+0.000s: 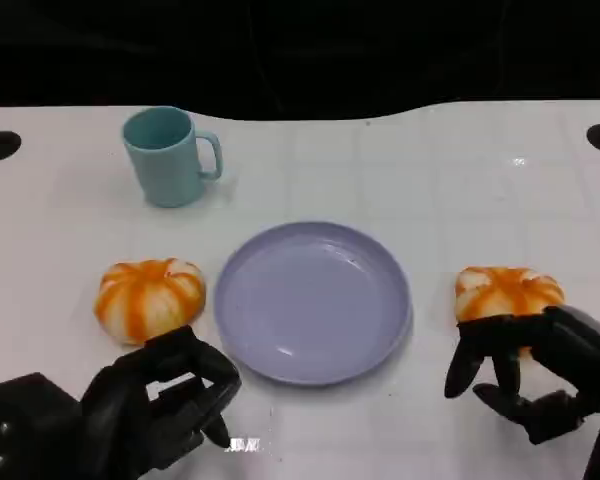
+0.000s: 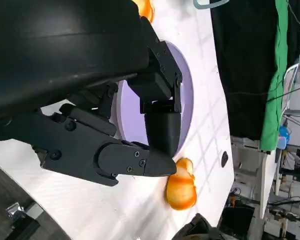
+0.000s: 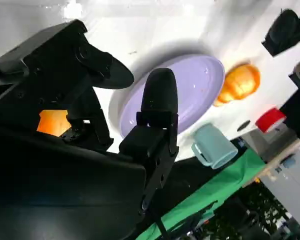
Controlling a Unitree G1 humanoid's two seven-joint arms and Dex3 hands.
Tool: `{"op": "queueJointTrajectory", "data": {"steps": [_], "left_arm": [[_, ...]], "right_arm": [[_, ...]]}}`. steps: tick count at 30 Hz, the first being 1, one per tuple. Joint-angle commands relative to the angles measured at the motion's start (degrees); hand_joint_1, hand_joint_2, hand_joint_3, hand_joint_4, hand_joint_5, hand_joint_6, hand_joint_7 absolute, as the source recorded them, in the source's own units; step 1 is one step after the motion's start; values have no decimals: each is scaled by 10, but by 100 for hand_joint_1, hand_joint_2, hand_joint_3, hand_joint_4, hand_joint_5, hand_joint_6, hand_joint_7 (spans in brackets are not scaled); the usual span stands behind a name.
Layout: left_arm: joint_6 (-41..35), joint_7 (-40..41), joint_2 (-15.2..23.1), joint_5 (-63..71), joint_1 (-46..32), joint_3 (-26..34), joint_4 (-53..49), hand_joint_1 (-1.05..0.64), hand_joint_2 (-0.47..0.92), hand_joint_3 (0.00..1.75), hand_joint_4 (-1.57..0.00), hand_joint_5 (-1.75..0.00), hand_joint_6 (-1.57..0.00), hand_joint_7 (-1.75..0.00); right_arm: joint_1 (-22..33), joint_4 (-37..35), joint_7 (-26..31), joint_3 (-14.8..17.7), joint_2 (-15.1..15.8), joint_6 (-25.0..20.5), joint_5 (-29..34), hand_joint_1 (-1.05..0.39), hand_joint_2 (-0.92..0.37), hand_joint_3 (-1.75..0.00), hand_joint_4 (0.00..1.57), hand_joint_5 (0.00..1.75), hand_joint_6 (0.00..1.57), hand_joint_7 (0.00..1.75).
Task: Grasp the bread from the table and place it into the plate.
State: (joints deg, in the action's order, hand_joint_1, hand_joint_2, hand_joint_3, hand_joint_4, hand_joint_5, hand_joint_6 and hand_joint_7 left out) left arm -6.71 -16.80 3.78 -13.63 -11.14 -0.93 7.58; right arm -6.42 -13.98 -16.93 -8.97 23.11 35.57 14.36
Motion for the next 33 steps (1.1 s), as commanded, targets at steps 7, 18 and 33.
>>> {"op": "queueJointTrajectory", "data": {"steps": [7,18,33], "left_arm": [[-2,-1,6,1,2,2,5,-51,92,30,-72,-175,-74,-138],[-4,2,5,2,2,1,6,-50,92,29,-74,-175,-75,-138],[-10,4,3,0,2,2,9,-50,92,29,-74,-175,-74,-138]], "right_arm": [[-3,46,26,36,13,-24,7,-15,-63,-58,63,102,74,42],[-9,72,53,62,39,-39,49,-33,-86,-4,30,50,53,1],[-5,141,18,71,93,-131,88,-41,-83,0,0,17,20,0]]}}
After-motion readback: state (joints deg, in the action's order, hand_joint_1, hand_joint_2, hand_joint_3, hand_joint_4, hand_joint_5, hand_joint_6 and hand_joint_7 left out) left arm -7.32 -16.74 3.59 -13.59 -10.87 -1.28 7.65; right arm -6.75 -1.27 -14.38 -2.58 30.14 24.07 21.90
